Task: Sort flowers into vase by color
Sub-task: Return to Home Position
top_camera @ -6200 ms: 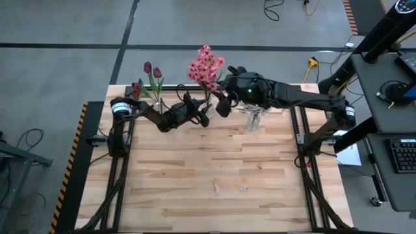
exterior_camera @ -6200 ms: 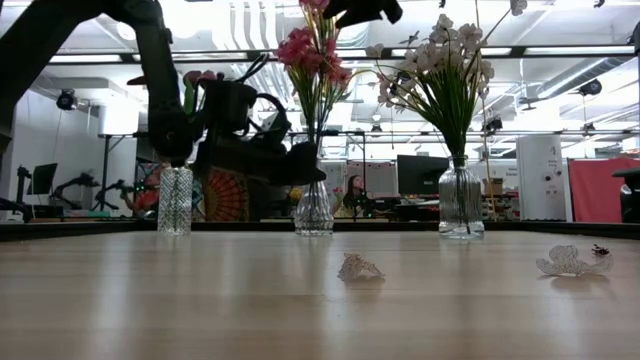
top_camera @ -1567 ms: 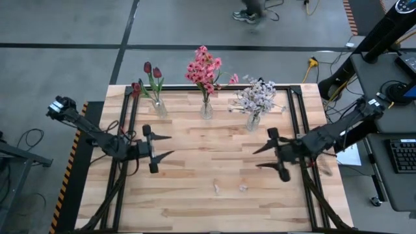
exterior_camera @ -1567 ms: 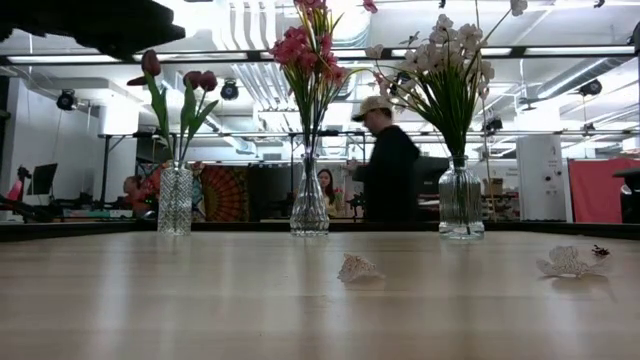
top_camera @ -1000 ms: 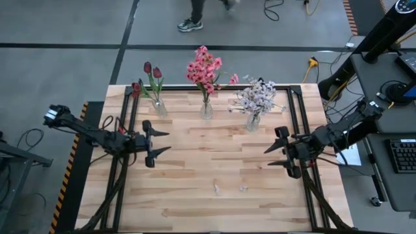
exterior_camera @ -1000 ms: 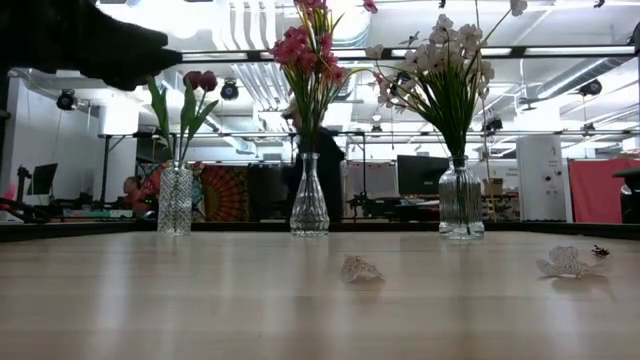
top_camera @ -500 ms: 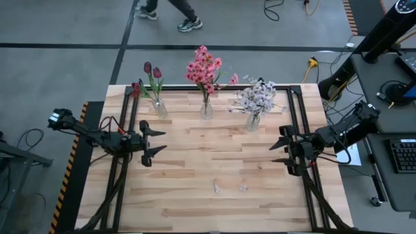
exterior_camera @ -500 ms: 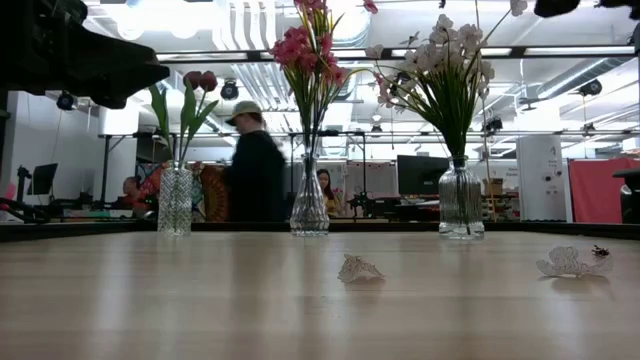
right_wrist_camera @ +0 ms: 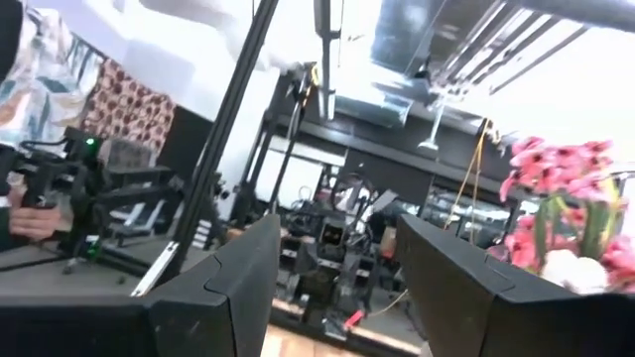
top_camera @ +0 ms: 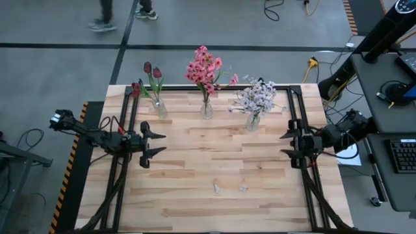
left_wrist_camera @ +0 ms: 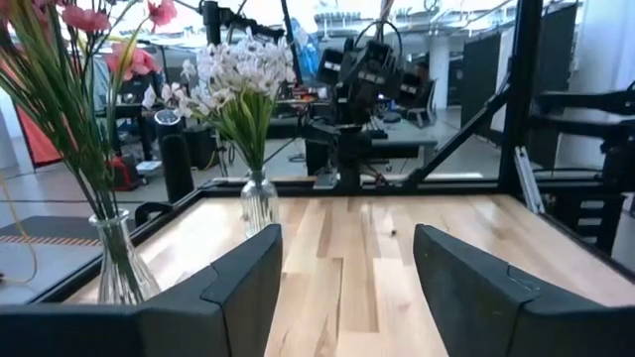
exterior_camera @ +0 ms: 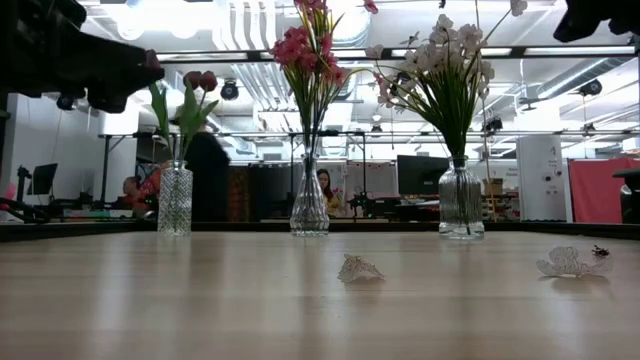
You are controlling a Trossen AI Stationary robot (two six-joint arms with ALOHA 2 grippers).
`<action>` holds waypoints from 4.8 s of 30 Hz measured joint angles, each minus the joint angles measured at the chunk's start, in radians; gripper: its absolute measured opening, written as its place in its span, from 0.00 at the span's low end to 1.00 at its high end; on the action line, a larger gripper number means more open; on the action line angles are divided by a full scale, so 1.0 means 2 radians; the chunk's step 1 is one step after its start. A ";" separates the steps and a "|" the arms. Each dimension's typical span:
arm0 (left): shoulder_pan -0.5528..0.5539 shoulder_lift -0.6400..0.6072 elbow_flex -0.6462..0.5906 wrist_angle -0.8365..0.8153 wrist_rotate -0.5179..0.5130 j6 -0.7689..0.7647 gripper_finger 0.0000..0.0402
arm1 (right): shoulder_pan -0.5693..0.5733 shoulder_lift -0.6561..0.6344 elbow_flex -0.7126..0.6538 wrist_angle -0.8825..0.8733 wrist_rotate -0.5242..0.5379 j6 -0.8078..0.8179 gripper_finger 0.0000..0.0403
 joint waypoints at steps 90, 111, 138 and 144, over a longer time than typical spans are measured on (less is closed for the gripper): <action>0.000 0.042 0.005 -0.090 -0.004 -0.036 0.15 | 0.000 -0.009 -0.016 -0.084 0.026 -0.035 0.49; 0.000 0.044 0.005 -0.090 -0.004 -0.036 0.15 | 0.000 -0.009 -0.016 -0.084 0.026 -0.035 0.49; 0.000 0.047 0.005 -0.090 -0.004 -0.036 0.15 | 0.000 -0.009 -0.016 -0.084 0.026 -0.035 0.49; 0.000 0.047 0.005 -0.090 -0.004 -0.036 0.15 | 0.000 -0.009 -0.016 -0.084 0.026 -0.035 0.49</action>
